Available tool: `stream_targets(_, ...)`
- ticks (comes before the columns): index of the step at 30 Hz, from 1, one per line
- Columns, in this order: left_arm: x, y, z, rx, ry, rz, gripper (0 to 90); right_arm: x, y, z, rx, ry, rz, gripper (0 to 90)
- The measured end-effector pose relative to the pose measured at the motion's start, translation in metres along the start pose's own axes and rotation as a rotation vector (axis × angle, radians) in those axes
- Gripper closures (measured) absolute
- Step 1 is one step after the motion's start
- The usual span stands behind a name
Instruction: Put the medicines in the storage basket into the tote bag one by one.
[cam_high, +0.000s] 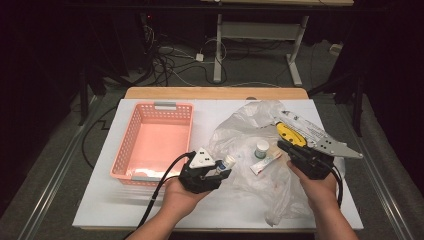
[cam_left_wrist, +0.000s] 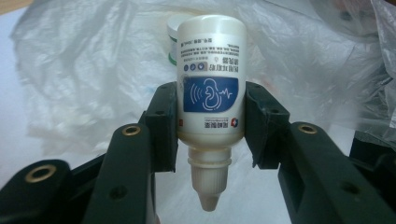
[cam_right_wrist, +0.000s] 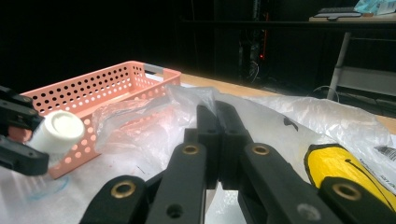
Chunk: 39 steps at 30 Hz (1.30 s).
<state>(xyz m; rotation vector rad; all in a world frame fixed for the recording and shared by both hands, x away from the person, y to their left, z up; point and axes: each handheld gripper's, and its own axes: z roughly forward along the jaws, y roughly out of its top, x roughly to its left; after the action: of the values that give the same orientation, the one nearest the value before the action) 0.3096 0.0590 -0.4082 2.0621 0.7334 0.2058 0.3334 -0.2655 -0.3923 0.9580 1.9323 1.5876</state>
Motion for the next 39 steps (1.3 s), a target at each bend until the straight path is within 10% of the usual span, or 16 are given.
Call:
stream_targets(24,-0.022,0.033,0.1,0.039,-0.052,0.052,57.7,-0.002,0.001,-0.001,-0.006,0.006,-0.002,90.0)
stream_targets(39,-0.032,0.041,0.174,0.091,-0.041,-0.019,57.6,-0.004,0.002,-0.003,-0.014,-0.001,0.002,90.0)
